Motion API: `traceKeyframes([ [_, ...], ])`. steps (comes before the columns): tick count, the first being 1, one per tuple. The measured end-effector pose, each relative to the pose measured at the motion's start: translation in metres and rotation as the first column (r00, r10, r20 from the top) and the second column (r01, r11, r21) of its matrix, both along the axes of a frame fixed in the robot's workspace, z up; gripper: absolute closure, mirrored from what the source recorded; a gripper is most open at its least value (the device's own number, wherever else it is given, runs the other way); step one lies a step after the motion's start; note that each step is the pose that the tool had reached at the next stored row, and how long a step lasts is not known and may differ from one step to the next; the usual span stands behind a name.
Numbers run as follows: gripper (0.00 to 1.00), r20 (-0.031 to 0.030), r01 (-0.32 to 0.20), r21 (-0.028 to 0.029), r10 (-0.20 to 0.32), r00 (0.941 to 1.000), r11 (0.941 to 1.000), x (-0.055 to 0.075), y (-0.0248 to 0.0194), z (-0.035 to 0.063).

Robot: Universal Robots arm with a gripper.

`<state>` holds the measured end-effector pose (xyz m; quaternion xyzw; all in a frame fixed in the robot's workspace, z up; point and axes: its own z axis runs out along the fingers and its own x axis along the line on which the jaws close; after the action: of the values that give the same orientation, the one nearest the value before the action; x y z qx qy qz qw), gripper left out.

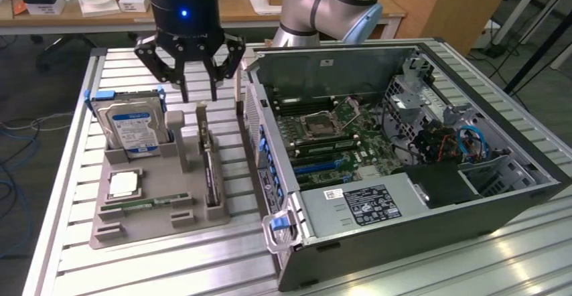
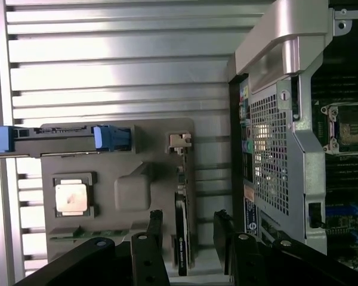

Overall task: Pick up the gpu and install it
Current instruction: 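Pick up the gpu and move the gpu toward the slot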

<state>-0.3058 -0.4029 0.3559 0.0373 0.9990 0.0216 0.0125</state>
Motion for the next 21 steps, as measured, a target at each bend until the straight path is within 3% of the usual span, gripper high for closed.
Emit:
traceKeyframes([
  [7, 0.53, 0.0000, 0.000, -0.0001, 0.000, 1.0000, 1.0000, 0.000, -0.0027, -0.0126],
  [21, 0.53, -0.0004, -0.002, 0.0000, 0.002, 1.0000, 1.0000, 0.000, -0.0207, -0.0382],
])
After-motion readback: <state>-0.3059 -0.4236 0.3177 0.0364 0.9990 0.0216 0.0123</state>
